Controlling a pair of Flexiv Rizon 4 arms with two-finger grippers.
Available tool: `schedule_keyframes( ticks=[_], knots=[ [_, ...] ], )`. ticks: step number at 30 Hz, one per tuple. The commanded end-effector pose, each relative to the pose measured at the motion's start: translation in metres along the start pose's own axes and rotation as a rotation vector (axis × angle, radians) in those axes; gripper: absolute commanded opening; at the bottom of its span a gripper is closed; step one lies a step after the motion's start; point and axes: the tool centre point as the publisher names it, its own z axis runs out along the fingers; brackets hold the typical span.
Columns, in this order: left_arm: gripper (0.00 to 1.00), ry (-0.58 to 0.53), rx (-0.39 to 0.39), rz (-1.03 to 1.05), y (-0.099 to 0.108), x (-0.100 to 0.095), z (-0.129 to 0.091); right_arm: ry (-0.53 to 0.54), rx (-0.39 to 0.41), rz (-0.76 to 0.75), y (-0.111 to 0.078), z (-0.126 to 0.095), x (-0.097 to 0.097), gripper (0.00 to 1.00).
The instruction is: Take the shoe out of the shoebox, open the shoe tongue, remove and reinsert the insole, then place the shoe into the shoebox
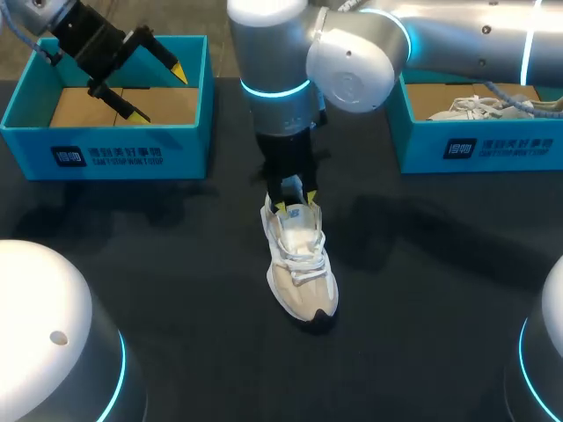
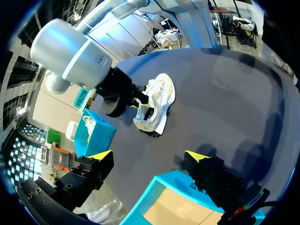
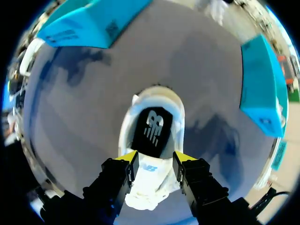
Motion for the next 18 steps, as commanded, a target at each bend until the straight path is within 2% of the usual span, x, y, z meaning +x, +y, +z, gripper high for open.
schedule_keyframes(
  ticks=[1,3,6,9,10,12,18],
  knots=[
    [1.00,0.003,-0.003,0.000,-0.001,0.000,0.000,-0.031,-0.158,-0.279,-0.005,-0.030,-0.007,0.49],
    [1.00,0.003,-0.003,0.000,-0.001,0.000,0.000,-0.023,-0.198,-0.452,0.002,-0.037,-0.002,0.69],
    [1.00,0.003,-0.003,0.000,-0.001,0.000,0.000,0.013,-0.248,-0.630,0.012,-0.044,0.000,0.76],
    [1.00,0.003,-0.003,0.000,-0.001,0.000,0.000,0.008,-0.255,-0.777,0.022,-0.050,0.004,0.81],
    [1.00,0.003,-0.003,0.000,-0.001,0.000,0.000,0.001,-0.254,-0.820,0.025,-0.052,0.005,0.85],
    [1.00,0.003,-0.003,0.000,-0.001,0.000,0.000,-0.010,-0.251,-0.889,0.029,-0.056,0.009,1.00],
    [1.00,0.003,-0.003,0.000,-0.001,0.000,0.000,-0.001,-0.244,-0.925,0.030,-0.057,0.010,1.00]
  ],
)
